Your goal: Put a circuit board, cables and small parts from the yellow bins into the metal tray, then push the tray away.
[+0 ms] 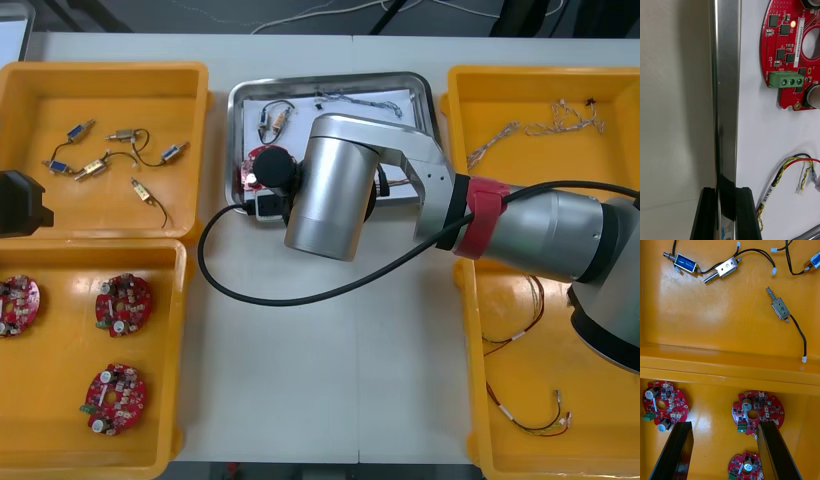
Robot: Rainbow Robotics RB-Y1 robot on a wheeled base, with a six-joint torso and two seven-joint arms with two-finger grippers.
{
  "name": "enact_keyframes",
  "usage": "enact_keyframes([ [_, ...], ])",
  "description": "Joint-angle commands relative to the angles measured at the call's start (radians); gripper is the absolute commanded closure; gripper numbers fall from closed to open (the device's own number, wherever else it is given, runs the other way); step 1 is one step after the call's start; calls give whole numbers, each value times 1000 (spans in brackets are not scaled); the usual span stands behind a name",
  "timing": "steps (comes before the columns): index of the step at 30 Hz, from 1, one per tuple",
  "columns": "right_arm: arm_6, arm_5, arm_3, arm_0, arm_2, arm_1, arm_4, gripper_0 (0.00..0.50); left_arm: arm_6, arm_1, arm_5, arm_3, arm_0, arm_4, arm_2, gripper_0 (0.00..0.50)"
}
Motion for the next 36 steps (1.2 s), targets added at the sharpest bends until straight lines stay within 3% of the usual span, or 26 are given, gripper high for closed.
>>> enact_keyframes([
  [1,36,-40,48,-74,-36,39,-7,500,-12,-10,-10,-30,3,-4,29,0],
  [16,60,-166,171,-124,-39,48,-9,500,-12,-10,-10,-30,3,-4,29,0],
  [25,56,-324,259,-144,-40,53,-9,500,-12,-10,-10,-30,3,-4,29,0],
  [33,62,-341,272,-149,-43,53,-7,500,-12,-10,-10,-30,3,-4,29,0],
  [35,62,-341,272,-149,-43,53,-9,398,-12,-10,-10,-30,3,-4,29,0],
  [36,63,-341,272,-149,-43,53,-9,277,-12,-10,-10,-30,3,-4,29,0],
])
